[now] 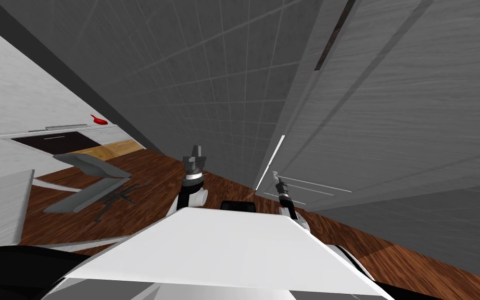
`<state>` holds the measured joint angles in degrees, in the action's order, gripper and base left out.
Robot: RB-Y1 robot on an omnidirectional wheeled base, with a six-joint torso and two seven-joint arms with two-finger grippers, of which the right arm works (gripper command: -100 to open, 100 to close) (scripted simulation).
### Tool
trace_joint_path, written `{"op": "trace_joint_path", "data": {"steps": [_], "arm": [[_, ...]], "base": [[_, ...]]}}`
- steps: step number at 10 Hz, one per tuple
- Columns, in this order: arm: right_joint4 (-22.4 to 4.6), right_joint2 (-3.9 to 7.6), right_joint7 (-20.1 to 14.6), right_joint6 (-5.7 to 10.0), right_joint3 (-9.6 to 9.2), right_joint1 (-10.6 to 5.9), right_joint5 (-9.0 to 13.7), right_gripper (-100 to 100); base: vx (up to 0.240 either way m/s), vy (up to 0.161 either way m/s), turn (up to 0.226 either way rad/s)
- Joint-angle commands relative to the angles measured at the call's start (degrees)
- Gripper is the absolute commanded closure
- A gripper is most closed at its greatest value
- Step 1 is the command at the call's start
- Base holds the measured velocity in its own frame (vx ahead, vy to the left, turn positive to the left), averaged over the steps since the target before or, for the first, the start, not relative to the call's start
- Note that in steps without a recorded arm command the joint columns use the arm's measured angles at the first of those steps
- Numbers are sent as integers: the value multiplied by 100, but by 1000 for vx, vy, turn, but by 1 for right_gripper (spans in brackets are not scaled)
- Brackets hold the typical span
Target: Pull the door open
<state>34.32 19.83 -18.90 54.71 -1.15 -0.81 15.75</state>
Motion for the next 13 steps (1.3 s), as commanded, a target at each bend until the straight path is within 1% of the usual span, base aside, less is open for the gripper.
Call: {"op": "trace_joint_path", "data": {"steps": [1,2,3,4,5,10,11,13], "arm": [[194,-66,-220,-27,-78,14,32,100],[200,-70,-405,-52,-100,6,136,100],[200,-70,-458,-52,-100,6,136,100],[206,-74,-662,-77,-123,-1,239,100],[19,-58,-773,-102,-104,-10,286,-100],[95,-163,-1535,-195,-216,-75,575,-100],[95,-163,-1597,-195,-216,-75,575,-100],[136,-220,-1966,-247,-278,-111,733,-100]], "base": [[-68,-29,54],[-71,-28,100],[-49,-19,49],[-52,-20,91],[-59,-27,16],[-72,3,33],[-54,9,9],[-69,-7,26]]}}
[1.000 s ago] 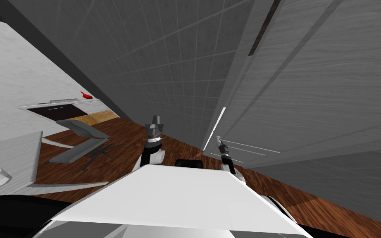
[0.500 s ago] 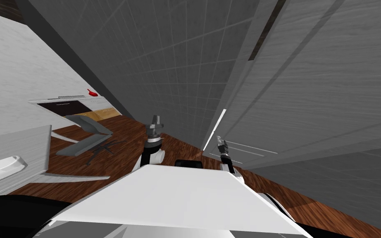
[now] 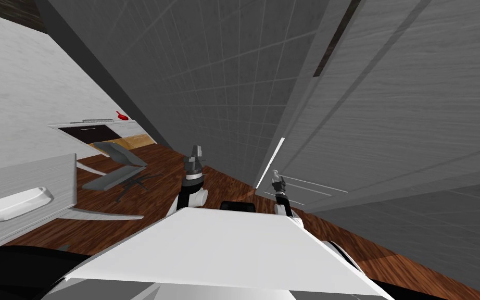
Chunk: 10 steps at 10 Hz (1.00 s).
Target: Pull the door open
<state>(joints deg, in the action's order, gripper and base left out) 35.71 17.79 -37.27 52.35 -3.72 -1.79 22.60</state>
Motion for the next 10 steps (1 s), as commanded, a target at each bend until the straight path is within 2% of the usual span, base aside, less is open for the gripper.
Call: {"op": "trace_joint_path", "data": {"steps": [1,3,5,6,8,9,10], "arm": [[-3,-15,-192,-10,-21,-14,48,-100],[43,-78,-553,-66,-88,-53,221,-100],[66,-110,-845,-95,-123,-73,310,-100],[66,-110,-883,-95,-123,-73,310,-100],[115,-177,-1255,-155,-194,-115,495,-100],[115,-177,-1352,-155,-194,-115,495,-100],[139,-210,-1553,-185,-230,-136,587,-100]], "base": [[-61,-19,14],[-62,-10,30],[-67,-10,18],[-43,-11,15],[-66,-10,34],[-64,-16,15],[-63,-16,24]]}}
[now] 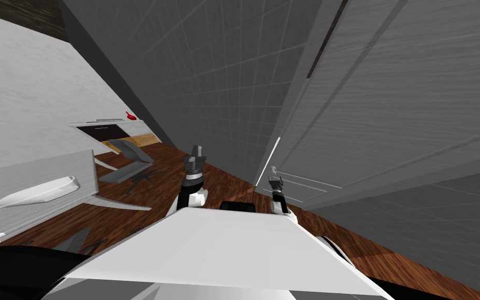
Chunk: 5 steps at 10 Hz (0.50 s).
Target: Pull the door open
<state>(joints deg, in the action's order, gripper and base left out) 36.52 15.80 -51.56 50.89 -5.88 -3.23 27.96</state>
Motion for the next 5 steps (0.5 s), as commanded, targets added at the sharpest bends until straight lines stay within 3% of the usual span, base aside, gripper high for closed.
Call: {"op": "trace_joint_path", "data": {"steps": [1,5], "arm": [[57,-12,-158,-40,-14,8,50,-100],[128,-110,-832,-128,-120,-53,321,-100]], "base": [[-44,-10,16],[-62,-20,25]]}}
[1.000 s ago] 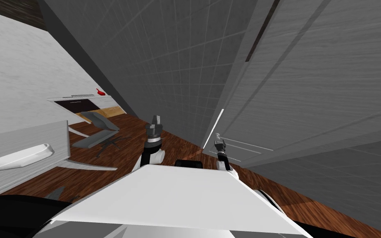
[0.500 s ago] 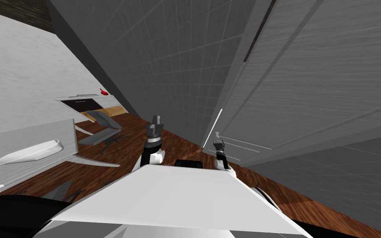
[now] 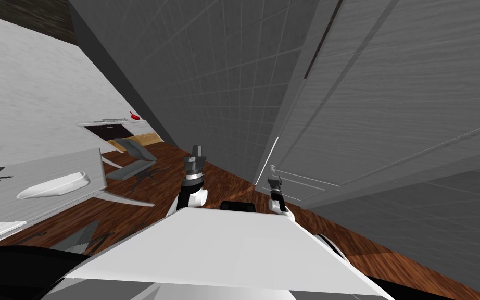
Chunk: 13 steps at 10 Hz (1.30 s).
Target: Pull the door open
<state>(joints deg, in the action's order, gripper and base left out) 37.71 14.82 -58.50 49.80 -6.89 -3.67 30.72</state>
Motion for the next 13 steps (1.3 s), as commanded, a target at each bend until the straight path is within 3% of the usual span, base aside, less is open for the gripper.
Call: {"op": "trace_joint_path", "data": {"steps": [1,13], "arm": [[10,-12,-164,-18,-19,-9,45,-100],[170,-234,-1890,-217,-258,-148,659,-100]], "base": [[-50,-2,12],[-63,-12,20]]}}
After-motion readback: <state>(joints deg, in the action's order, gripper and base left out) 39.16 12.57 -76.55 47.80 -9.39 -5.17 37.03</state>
